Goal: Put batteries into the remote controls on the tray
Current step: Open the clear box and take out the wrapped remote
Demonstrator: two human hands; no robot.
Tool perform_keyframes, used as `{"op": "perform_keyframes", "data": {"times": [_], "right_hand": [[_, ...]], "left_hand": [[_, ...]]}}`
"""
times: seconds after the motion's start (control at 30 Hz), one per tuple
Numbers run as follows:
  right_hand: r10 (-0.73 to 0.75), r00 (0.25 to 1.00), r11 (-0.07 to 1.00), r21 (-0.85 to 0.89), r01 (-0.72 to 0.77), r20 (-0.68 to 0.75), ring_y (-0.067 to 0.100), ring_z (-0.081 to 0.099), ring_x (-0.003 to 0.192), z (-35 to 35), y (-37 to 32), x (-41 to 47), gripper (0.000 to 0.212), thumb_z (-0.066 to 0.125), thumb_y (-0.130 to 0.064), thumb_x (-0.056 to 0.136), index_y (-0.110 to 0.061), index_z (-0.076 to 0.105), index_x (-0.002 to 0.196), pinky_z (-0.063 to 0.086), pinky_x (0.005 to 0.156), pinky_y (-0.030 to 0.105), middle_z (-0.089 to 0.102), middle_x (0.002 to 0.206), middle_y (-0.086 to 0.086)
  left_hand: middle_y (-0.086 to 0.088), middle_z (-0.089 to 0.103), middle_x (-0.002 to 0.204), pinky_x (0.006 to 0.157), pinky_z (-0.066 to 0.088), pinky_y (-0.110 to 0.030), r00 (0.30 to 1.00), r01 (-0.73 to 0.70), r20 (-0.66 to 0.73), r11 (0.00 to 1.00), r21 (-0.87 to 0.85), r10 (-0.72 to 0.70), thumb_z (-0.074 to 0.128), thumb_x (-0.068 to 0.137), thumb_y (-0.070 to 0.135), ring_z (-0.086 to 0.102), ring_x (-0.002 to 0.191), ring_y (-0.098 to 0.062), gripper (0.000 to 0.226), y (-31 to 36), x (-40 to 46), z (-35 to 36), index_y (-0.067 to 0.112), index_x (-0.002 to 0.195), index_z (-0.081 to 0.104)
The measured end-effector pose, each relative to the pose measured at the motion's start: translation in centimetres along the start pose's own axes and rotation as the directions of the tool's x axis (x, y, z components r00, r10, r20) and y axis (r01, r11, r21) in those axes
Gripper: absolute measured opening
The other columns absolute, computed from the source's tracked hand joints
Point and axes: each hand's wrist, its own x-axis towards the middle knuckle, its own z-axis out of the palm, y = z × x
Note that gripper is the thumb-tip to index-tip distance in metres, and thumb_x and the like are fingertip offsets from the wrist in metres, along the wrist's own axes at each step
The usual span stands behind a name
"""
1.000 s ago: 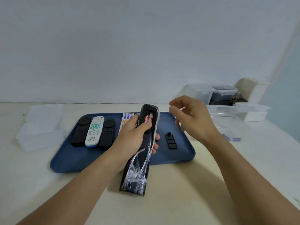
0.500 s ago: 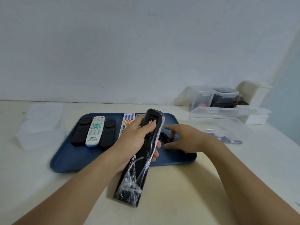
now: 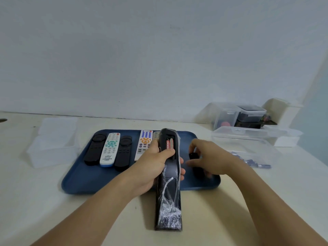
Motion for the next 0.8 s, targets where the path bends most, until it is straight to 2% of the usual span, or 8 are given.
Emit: {"op": "perform_keyframes", "data": {"times": [0.07, 0.2, 0.3, 0.4, 0.5, 0.6, 0.7, 0.8], "right_hand": [[-0.072, 0.973, 0.984, 0.145, 0.106, -0.221, 0.02, 0.057, 0.036, -0.9, -0.9, -0.9, 0.018, 0.073, -0.022, 0.09, -0.013, 0.057, 0.089, 0.046, 0.039, 0.028, 0.064, 0.071, 0.003], [-0.171, 0.729, 0.837, 0.293, 0.462, -0.663, 0.009, 0.065, 0.05, -0.7, -3.4, -1.9, 0.007, 0.071, -0.01, 0.091, -0.013, 0.073, 0.085, 0.05, 0.058, 0.013, 0.067, 0.057, -0.009], [-0.386, 0.575, 0.815, 0.025, 0.579, -0.722, -0.002, 0.067, 0.078, 1.7, -4.3, -1.7, 0.013, 0.071, -0.006, 0.09, -0.013, 0.078, 0.099, 0.049, 0.077, 0.009, 0.073, 0.084, -0.015], [-0.556, 0.428, 0.74, -0.191, 0.645, -0.712, 0.013, 0.07, 0.093, 3.5, -4.1, -0.9, 0.018, 0.071, -0.003, 0.089, -0.004, 0.076, 0.106, 0.056, 0.085, 0.024, 0.075, 0.104, 0.004], [-0.57, 0.409, 0.759, -0.266, 0.594, -0.712, 0.025, 0.071, 0.094, 4.1, -4.0, -0.3, 0.024, 0.069, -0.003, 0.086, -0.001, 0.075, 0.11, 0.059, 0.081, 0.037, 0.073, 0.108, 0.01], [-0.603, 0.413, 0.766, -0.352, 0.538, -0.682, 0.028, 0.071, 0.093, 4.3, -4.4, -0.2, 0.024, 0.069, -0.01, 0.089, -0.001, 0.074, 0.111, 0.06, 0.078, 0.04, 0.072, 0.109, 0.011], [-0.613, 0.451, 0.768, -0.355, 0.533, -0.649, 0.026, 0.069, 0.096, 4.2, -4.8, -0.3, 0.033, 0.063, -0.027, 0.094, -0.003, 0.073, 0.114, 0.058, 0.083, 0.036, 0.071, 0.112, 0.009], [-0.617, 0.529, 0.775, -0.33, 0.54, -0.583, 0.018, 0.061, 0.101, 4.4, -4.8, -0.4, 0.04, 0.062, -0.036, 0.092, -0.007, 0.072, 0.117, 0.046, 0.092, 0.018, 0.068, 0.117, 0.006]], "left_hand": [[-0.019, 0.07, 0.087, 0.06, 0.06, -0.042, 0.999, -0.022, -0.026, 1.0, 0.016, 0.023, 0.047, 0.106, 0.012, 0.069, 0.065, -0.032, 0.019, 0.0, 0.2, 0.0, 0.012, 0.125, 0.047], [-0.016, 0.071, 0.08, 0.061, 0.06, -0.04, 0.996, -0.031, -0.086, 0.998, -0.049, 0.027, 0.049, 0.105, 0.028, 0.067, 0.06, -0.028, 0.023, 0.4, 0.3, -0.2, 0.013, 0.122, 0.054], [-0.017, 0.068, 0.082, 0.064, 0.058, -0.04, 0.997, 0.038, -0.055, 0.986, -0.162, -0.047, 0.04, 0.104, 0.049, 0.066, 0.063, -0.028, 0.05, 0.7, 0.3, -0.1, 0.007, 0.114, 0.064], [-0.019, 0.07, 0.097, 0.074, 0.057, -0.044, 0.999, 0.018, -0.031, 0.978, -0.208, -0.025, 0.036, 0.105, 0.051, 0.069, 0.08, -0.033, 0.057, 0.4, 0.6, -0.2, 0.003, 0.121, 0.064], [-0.019, 0.068, 0.126, 0.089, 0.058, -0.052, 0.998, -0.051, -0.057, 0.968, -0.244, 0.038, 0.04, 0.107, 0.039, 0.069, 0.109, -0.035, 0.039, 0.3, 0.5, 0.1, 0.016, 0.133, 0.058], [-0.012, 0.071, 0.121, 0.071, 0.061, -0.036, 0.993, -0.108, -0.068, 0.965, -0.237, 0.094, 0.043, 0.108, 0.027, 0.074, 0.1, -0.022, 0.027, 0.4, 0.4, 0.1, 0.024, 0.131, 0.057], [-0.006, 0.074, 0.116, 0.067, 0.06, -0.028, 0.991, -0.122, -0.074, 0.965, -0.233, 0.107, 0.043, 0.108, 0.024, 0.075, 0.097, -0.016, 0.027, 0.4, 0.4, -0.2, 0.027, 0.132, 0.054], [-0.003, 0.074, 0.117, 0.076, 0.059, -0.03, 0.99, -0.125, -0.092, 0.967, -0.222, 0.107, 0.042, 0.108, 0.026, 0.072, 0.104, -0.015, 0.03, 0.5, 0.2, -0.5, 0.028, 0.137, 0.05]]}}
